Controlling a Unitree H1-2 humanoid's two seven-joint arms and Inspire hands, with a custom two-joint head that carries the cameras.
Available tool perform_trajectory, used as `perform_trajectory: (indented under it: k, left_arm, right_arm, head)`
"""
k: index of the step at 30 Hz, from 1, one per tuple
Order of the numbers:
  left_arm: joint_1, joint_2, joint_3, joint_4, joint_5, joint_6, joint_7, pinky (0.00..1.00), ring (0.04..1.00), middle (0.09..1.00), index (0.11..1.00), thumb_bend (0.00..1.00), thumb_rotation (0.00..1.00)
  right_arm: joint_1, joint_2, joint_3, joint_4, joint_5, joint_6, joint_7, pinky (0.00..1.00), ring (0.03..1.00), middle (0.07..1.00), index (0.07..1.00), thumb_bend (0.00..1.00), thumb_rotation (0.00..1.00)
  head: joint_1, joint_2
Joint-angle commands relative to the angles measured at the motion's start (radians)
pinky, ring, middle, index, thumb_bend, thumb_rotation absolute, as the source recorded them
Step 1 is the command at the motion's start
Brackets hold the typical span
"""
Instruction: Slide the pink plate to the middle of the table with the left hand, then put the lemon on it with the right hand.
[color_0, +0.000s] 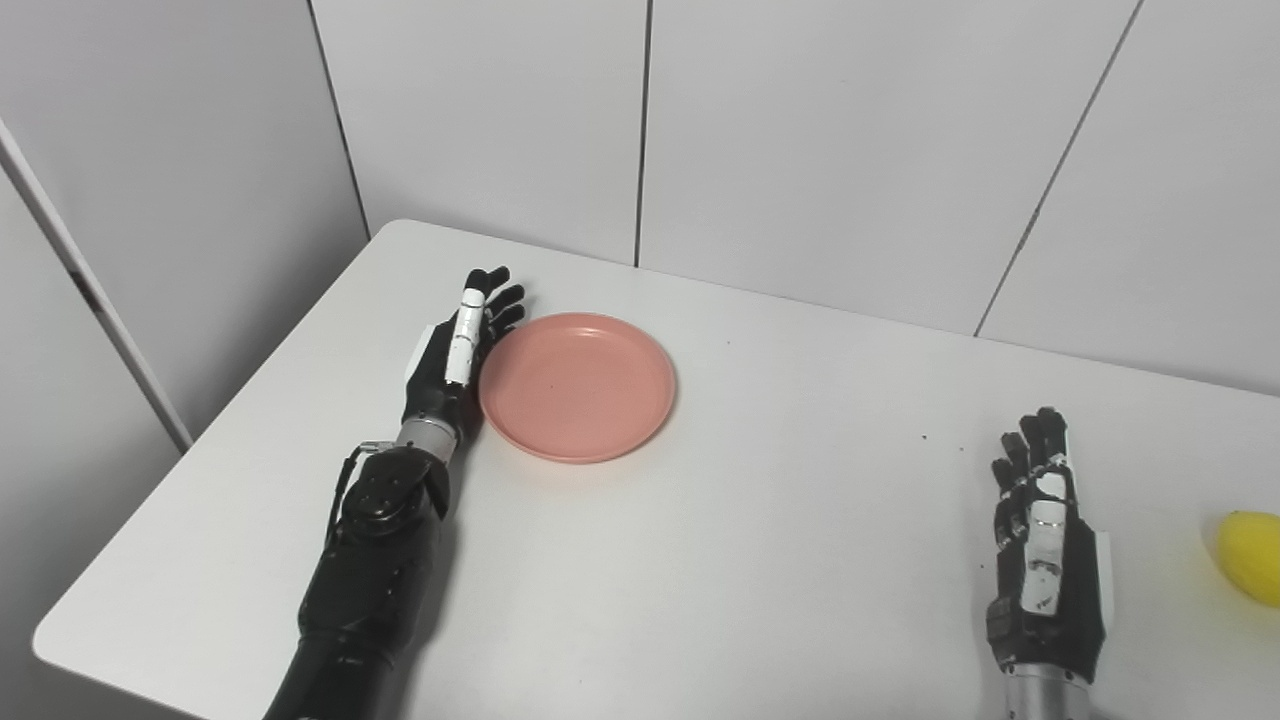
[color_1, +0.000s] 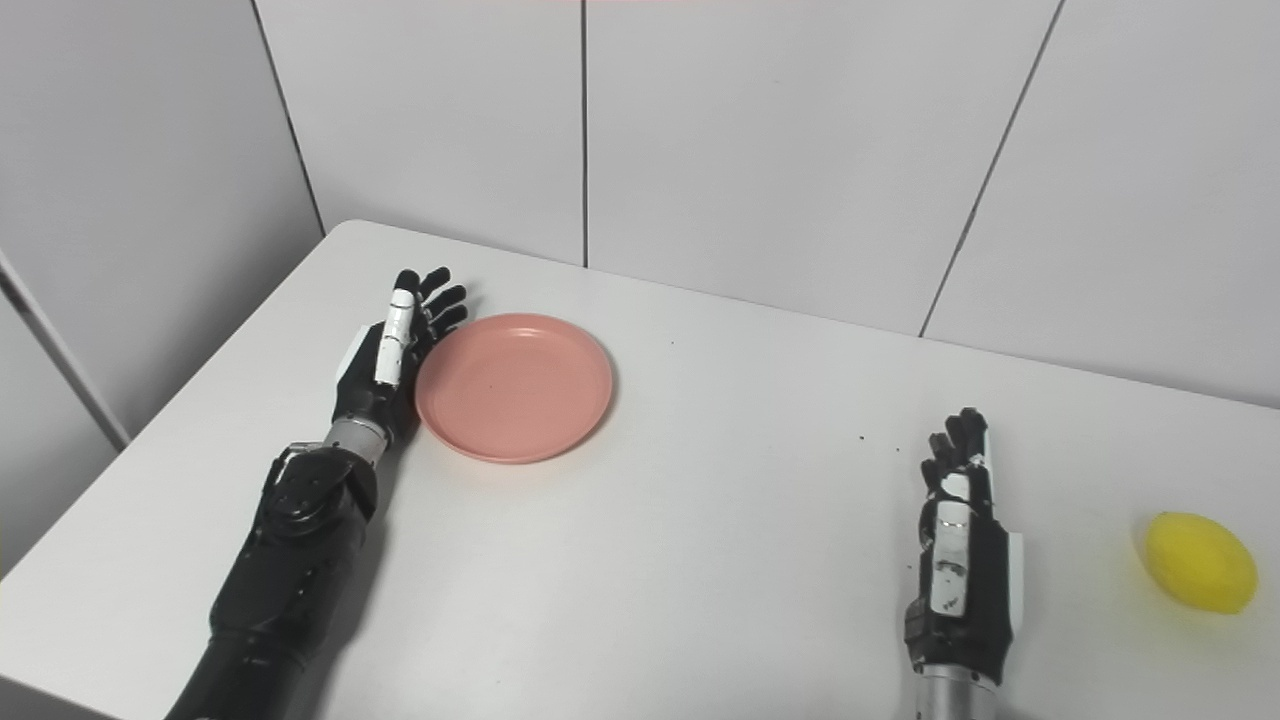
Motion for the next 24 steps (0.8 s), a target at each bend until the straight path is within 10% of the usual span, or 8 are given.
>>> perform_trajectory:
  k: [1,24]
  left_arm:
    - [-0.035,0.000,-0.014,-0.031,0.008,0.003,-0.022,0.92,0.902,0.890,0.883,0.62,1.00]
    - [-0.027,-0.081,-0.145,-0.031,0.032,0.013,-0.088,0.93,0.914,0.901,0.892,0.63,1.00]
  right_arm:
    - [0.006,0.010,-0.002,0.006,-0.006,-0.029,0.000,0.99,0.967,0.967,0.962,0.74,0.90]
    - [0.007,0.015,0.003,-0.006,-0.033,-0.018,-0.004,1.00,0.968,0.971,0.965,0.74,0.92]
  head:
    - [-0.004,0.001]
    - [-0.041,0.013]
